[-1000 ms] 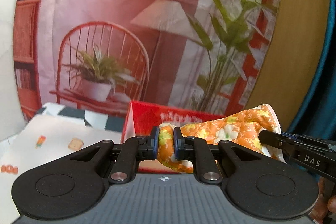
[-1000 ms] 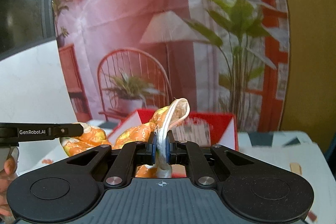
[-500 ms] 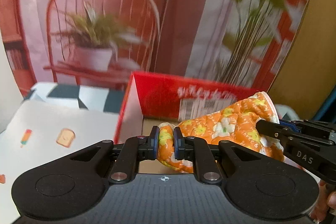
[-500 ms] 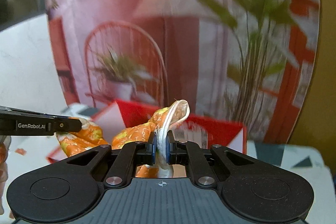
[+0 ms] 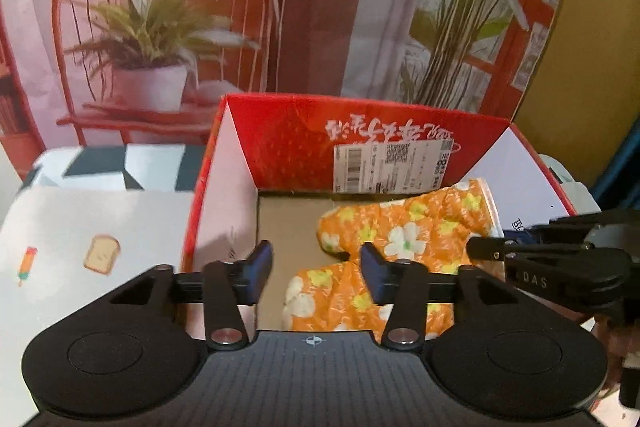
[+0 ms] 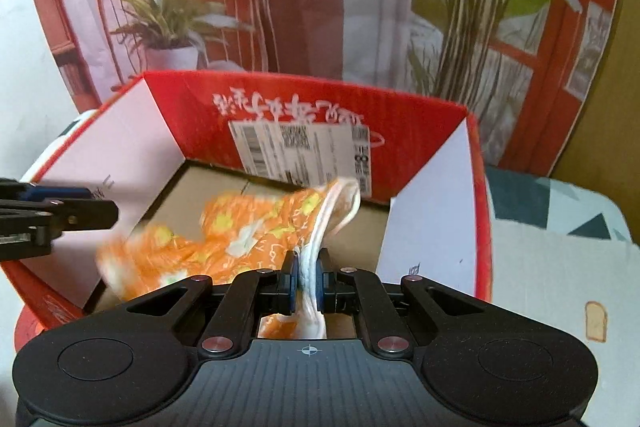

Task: Organize soft objects
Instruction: 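Lower the mitt into the box and open the right gripper, then move the left tool to the blue printed bag and grip it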

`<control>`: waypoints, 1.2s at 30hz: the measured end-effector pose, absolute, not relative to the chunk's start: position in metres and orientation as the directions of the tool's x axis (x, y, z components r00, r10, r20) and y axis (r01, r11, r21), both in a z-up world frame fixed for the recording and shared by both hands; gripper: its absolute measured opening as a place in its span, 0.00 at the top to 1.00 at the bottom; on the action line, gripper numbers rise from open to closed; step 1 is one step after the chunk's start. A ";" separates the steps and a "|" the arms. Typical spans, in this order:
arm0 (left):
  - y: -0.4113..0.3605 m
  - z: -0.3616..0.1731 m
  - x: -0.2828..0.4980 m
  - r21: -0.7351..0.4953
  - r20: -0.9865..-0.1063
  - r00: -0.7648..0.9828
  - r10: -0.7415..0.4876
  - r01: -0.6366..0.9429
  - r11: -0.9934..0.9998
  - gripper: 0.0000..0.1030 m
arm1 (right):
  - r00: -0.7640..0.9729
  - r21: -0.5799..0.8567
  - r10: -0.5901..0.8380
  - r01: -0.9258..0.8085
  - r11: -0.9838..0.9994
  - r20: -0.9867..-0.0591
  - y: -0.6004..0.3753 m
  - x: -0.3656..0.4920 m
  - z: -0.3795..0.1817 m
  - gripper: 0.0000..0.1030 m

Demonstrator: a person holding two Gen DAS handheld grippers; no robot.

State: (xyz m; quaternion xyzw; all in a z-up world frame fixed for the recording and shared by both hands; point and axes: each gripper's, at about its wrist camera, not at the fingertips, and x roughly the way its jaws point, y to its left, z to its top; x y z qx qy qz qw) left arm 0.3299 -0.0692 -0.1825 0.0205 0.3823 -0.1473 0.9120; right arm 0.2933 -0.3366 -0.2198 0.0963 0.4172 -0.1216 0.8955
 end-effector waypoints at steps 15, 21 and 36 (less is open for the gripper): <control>-0.042 -0.159 0.284 -0.062 -0.636 0.728 -0.256 0.283 0.957 0.48 | 0.695 0.031 -0.233 0.345 0.938 -0.680 -0.313 0.260 -0.185 0.56; -0.025 -0.158 0.244 -0.067 -0.619 0.743 -0.252 0.270 0.960 0.48 | 0.781 0.094 -0.219 0.334 0.938 -0.585 -0.296 0.210 -0.168 0.55; 0.008 -0.185 0.152 -0.097 -0.631 0.732 -0.256 0.253 0.962 0.48 | 0.828 0.178 -0.202 0.338 0.924 -0.524 -0.222 0.112 -0.181 0.54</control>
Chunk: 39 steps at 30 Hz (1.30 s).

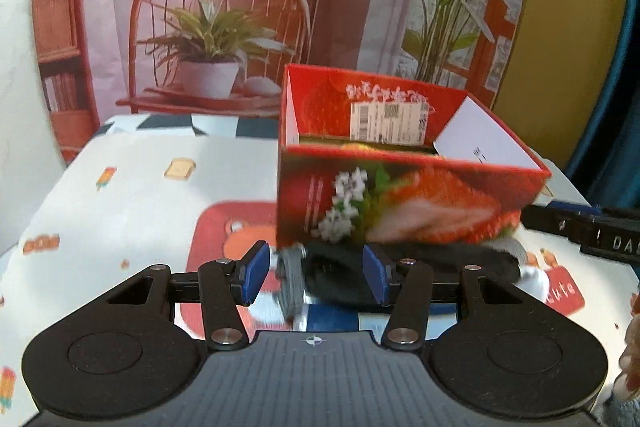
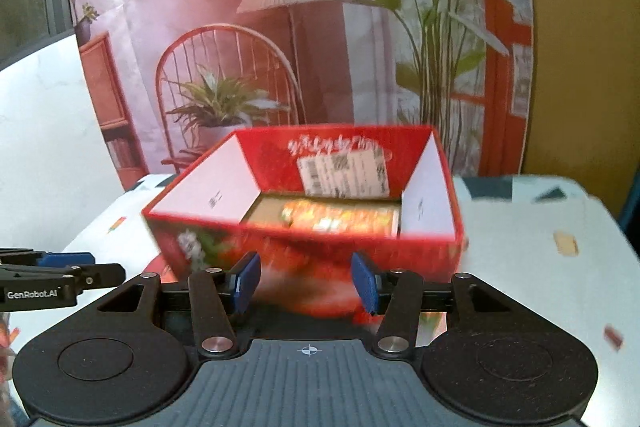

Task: Organize soft objects
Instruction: 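Move the left tool to the blue printed bag and grip it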

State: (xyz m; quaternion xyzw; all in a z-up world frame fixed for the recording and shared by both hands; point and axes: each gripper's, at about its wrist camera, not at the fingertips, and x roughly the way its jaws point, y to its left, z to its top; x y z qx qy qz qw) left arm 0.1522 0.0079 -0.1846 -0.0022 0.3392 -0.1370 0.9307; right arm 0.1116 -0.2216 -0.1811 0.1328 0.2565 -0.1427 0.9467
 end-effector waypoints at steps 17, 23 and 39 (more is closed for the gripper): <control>0.026 -0.203 0.112 -0.145 -0.647 0.714 -0.267 0.229 0.963 0.48 | 0.776 0.234 -0.151 0.361 0.903 -0.612 -0.178 0.062 -0.219 0.54; 0.024 -0.199 0.110 -0.144 -0.646 0.718 -0.260 0.220 0.965 0.48 | 0.778 0.237 -0.146 0.356 0.904 -0.611 -0.177 0.063 -0.216 0.55; 0.043 -0.222 0.111 -0.244 -0.692 0.661 -0.291 0.166 0.956 0.48 | 0.769 0.243 -0.099 0.318 0.916 -0.632 -0.163 0.060 -0.214 0.55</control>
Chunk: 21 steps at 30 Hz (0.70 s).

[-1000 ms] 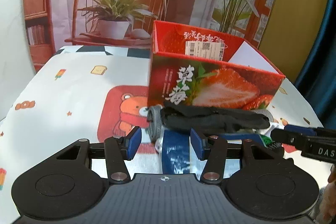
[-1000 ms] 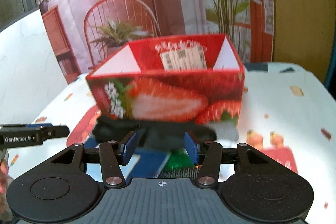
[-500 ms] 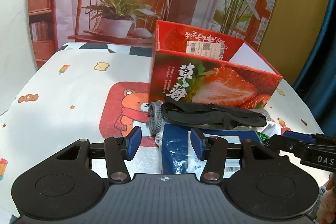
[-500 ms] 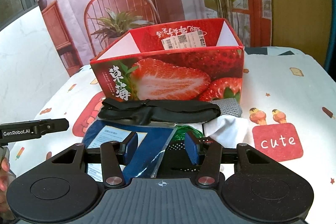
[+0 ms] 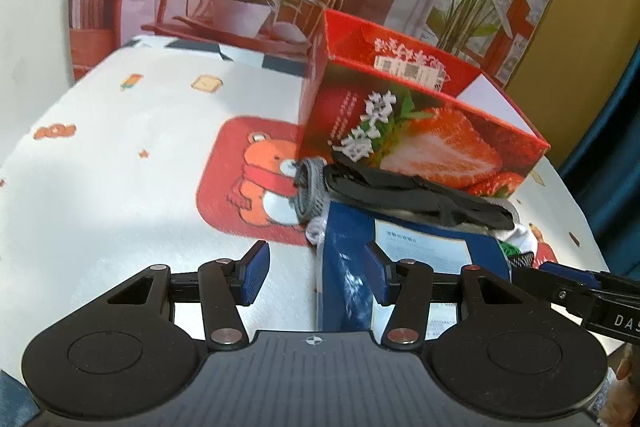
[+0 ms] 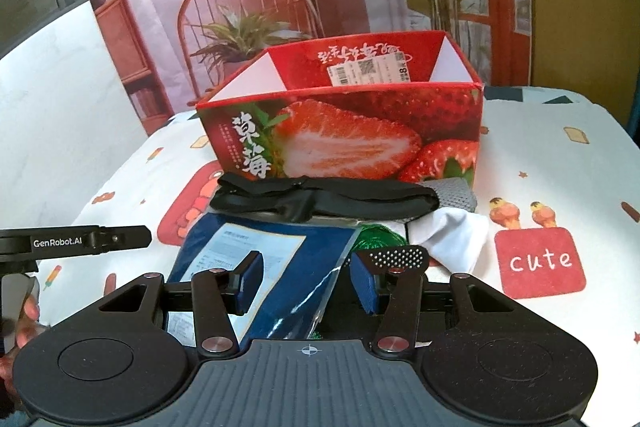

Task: Organize soft objects
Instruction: 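Move the left tool to the blue printed bag and grip it, then lift the blue bag with the left gripper toward the red box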

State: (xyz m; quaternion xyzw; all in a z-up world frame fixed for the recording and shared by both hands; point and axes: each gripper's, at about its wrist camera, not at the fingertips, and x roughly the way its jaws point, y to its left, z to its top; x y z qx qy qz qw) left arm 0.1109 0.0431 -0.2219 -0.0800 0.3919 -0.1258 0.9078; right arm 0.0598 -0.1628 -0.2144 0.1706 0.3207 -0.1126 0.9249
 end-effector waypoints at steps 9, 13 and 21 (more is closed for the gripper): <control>0.035 -0.245 0.113 -0.291 -0.725 0.592 -0.351 0.199 0.936 0.48 | 0.736 0.248 -0.045 0.284 0.926 -0.675 -0.155 0.064 -0.226 0.55; 0.033 -0.255 0.114 -0.315 -0.737 0.563 -0.373 0.202 0.927 0.48 | 0.709 0.260 -0.014 0.278 0.925 -0.705 -0.152 0.068 -0.236 0.55; 0.025 -0.262 0.112 -0.345 -0.727 0.534 -0.432 0.259 0.902 0.48 | 0.693 0.283 0.019 0.270 0.920 -0.721 -0.151 0.074 -0.248 0.52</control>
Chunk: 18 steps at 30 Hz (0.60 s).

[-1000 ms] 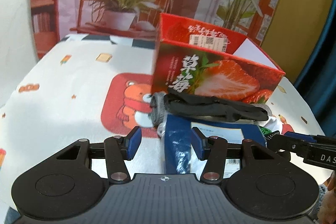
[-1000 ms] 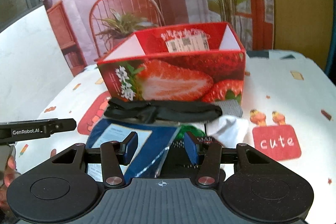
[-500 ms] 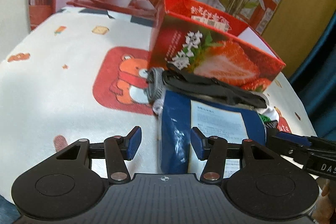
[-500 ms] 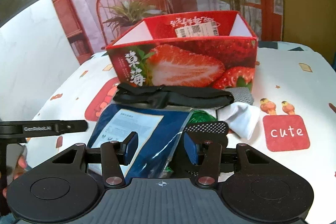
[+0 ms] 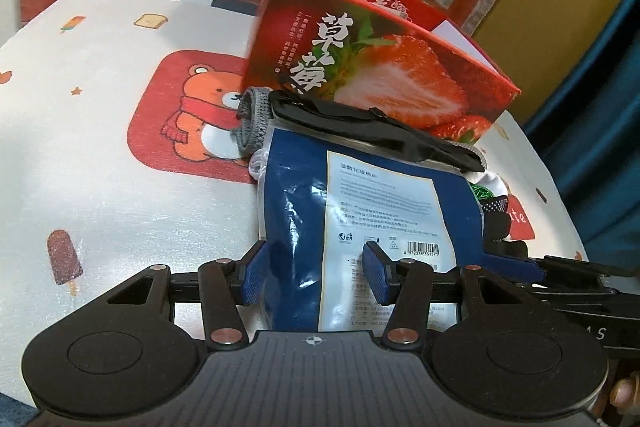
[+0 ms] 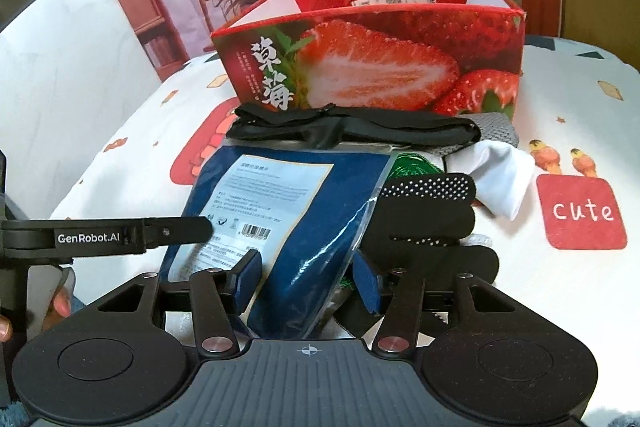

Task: Organize soft objects
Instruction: 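Lift the blue bag with the left gripper toward the red box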

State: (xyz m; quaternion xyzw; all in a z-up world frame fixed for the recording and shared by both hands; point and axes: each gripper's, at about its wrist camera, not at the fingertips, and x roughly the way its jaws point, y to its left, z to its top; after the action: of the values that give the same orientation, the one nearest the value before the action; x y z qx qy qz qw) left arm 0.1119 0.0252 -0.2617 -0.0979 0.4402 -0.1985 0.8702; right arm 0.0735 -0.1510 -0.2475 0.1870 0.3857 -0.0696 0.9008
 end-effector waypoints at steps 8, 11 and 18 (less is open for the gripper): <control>0.030 -0.264 0.115 -0.368 -0.726 0.538 -0.428 0.223 0.903 0.48 | 0.692 0.297 0.036 0.262 0.918 -0.721 -0.152 0.074 -0.250 0.52; 0.031 -0.264 0.116 -0.363 -0.728 0.542 -0.420 0.215 0.906 0.45 | 0.689 0.298 0.038 0.262 0.918 -0.723 -0.152 0.074 -0.252 0.52; 0.036 -0.271 0.120 -0.413 -0.722 0.527 -0.448 0.192 0.890 0.44 | 0.688 0.309 0.045 0.266 0.913 -0.725 -0.154 0.075 -0.254 0.54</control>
State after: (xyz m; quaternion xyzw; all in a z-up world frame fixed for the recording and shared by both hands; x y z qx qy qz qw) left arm 0.1200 0.0365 -0.2714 -0.1426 0.4497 -0.1857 0.8619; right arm 0.0745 -0.1538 -0.2544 0.1993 0.3902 -0.0618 0.8968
